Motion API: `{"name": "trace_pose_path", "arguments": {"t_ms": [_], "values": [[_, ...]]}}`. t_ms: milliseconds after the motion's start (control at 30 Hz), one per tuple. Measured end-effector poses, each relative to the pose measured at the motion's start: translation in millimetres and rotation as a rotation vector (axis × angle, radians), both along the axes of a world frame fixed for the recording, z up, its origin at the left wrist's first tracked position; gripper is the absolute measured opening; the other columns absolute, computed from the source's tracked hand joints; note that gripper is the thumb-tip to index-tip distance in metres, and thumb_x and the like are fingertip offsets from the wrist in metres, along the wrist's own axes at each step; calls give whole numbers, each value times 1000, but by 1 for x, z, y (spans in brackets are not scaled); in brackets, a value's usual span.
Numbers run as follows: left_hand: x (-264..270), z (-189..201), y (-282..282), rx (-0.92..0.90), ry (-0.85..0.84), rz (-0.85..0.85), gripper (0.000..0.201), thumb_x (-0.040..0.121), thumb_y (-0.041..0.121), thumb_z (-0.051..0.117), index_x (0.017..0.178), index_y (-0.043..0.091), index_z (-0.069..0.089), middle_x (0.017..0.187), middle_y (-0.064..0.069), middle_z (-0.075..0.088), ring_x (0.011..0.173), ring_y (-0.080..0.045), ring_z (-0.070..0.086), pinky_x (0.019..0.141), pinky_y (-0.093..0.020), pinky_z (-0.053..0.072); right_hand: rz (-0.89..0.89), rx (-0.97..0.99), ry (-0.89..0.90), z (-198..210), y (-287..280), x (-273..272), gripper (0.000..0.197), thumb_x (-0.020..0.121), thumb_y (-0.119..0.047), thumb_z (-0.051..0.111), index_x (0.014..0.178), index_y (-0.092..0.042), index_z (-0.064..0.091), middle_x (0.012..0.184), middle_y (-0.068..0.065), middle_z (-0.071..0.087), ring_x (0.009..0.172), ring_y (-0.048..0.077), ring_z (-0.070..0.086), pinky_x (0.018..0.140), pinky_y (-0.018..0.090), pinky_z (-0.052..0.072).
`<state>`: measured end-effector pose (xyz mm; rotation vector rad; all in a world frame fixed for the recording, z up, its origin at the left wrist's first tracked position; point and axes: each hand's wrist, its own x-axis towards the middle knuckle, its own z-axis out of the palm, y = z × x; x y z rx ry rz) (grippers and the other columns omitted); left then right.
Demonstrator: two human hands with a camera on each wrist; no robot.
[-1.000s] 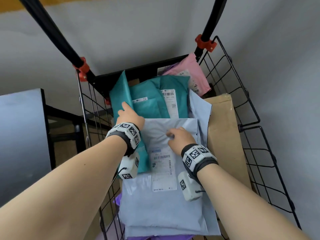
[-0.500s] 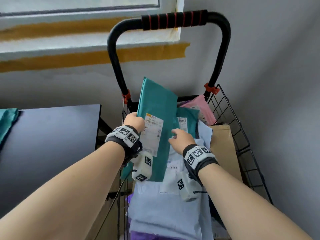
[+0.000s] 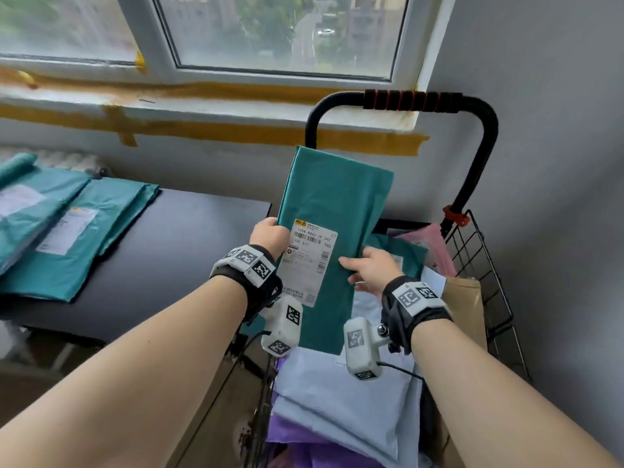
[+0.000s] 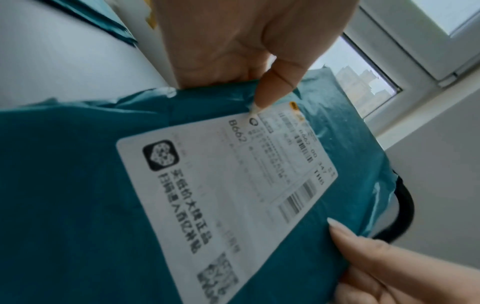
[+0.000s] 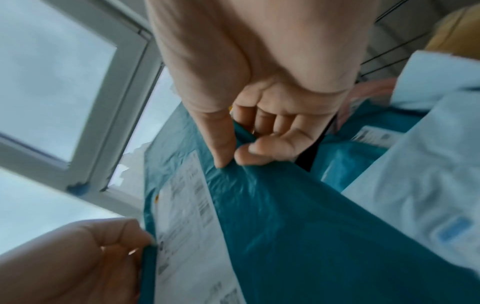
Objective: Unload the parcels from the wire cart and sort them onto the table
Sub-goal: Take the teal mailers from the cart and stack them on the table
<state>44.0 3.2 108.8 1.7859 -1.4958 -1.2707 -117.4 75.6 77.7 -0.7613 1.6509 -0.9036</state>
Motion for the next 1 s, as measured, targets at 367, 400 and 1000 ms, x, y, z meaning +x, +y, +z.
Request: {"name": "trace_pose_path", "arguments": {"t_ms": [367, 400, 1000], "values": [[169, 34, -12, -178, -1, 144, 38, 87, -6, 37, 114, 4, 63, 114, -15, 65, 105, -33, 60, 91, -39, 50, 132, -171, 8, 50, -33, 161, 21, 91, 3, 56, 78, -13, 58, 77, 1, 61, 54, 4, 58, 45, 9, 45], [190, 33, -15, -195, 5, 151, 39, 86, -7, 37, 112, 4, 64, 114, -16, 65, 105, -33, 60, 92, -41, 49, 138, -175, 23, 51, -39, 181, 20, 91, 3, 56, 79, -13, 60, 83, 4, 64, 58, 6, 59, 48, 10, 47], [490, 20, -95, -80, 4, 135, 48, 89, -6, 37, 133, 7, 50, 136, -16, 52, 122, -33, 51, 103, -45, 42, 82, -27, -21, 36, -151, 466, 24, 89, 8, 53, 70, -7, 56, 83, 15, 61, 73, 27, 58, 74, 43, 53]]}}
